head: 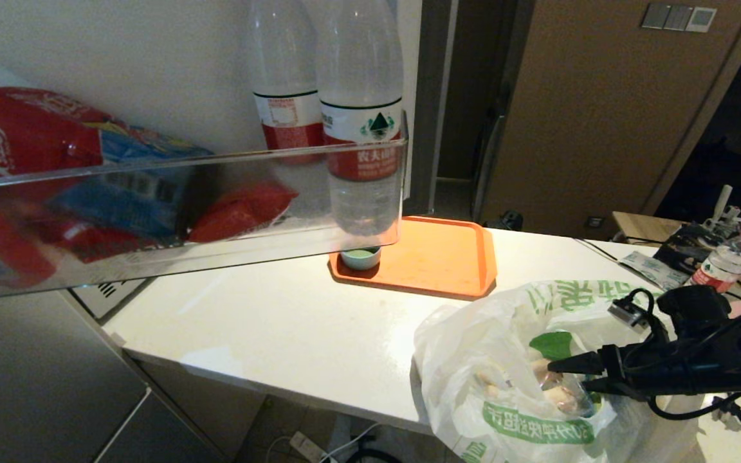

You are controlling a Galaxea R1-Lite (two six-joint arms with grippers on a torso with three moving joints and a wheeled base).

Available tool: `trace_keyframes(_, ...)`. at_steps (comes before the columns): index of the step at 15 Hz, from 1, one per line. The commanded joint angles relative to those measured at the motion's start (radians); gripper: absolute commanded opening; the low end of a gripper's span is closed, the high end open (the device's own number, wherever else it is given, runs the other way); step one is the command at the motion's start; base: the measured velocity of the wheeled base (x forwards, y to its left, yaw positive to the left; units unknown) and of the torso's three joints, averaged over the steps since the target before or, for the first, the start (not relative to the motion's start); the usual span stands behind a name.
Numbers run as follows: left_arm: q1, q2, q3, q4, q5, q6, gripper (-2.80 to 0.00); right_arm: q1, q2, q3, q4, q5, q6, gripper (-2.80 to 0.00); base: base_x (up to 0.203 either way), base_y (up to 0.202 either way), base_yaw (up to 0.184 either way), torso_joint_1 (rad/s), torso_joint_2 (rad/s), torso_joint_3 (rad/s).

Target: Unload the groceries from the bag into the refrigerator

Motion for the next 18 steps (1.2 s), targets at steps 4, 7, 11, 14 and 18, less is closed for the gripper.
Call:
trace_keyframes(4,0.0,0.0,0.0,0.0,-0.002,0.002,-2.8,-0.003,0.006,0.059,-0.002,0.009,-0.023,0.0,0.0,0.0,0.0,0.0,0.0,0.0)
trace_keyframes(7,0.0,0.0,0.0,0.0,-0.002,0.003,-2.8,-0.004,0.033,0.065,-0.019,0.013,-0.028,0.0,0.0,0.0,0.0,0.0,0.0,0.0)
trace_keyframes(11,0.0,0.0,0.0,0.0,-0.002,0.005,-2.8,-0.024,0.084,0.084,-0.117,0.01,-0.028,0.0,0.0,0.0,0.0,0.0,0.0,0.0)
trace_keyframes(14,0.0,0.001,0.0,0.0,-0.002,0.005,-2.8,-0.031,0.083,0.075,-0.119,0.089,-0.029,0.0,0.0,0.0,0.0,0.0,0.0,0.0)
trace_keyframes(18,0.0,0.001,0.0,0.0,-0.002,0.007,-2.8,-0.031,0.078,0.055,-0.119,0.17,-0.03,0.0,0.0,0.0,0.0,0.0,0.0,0.0)
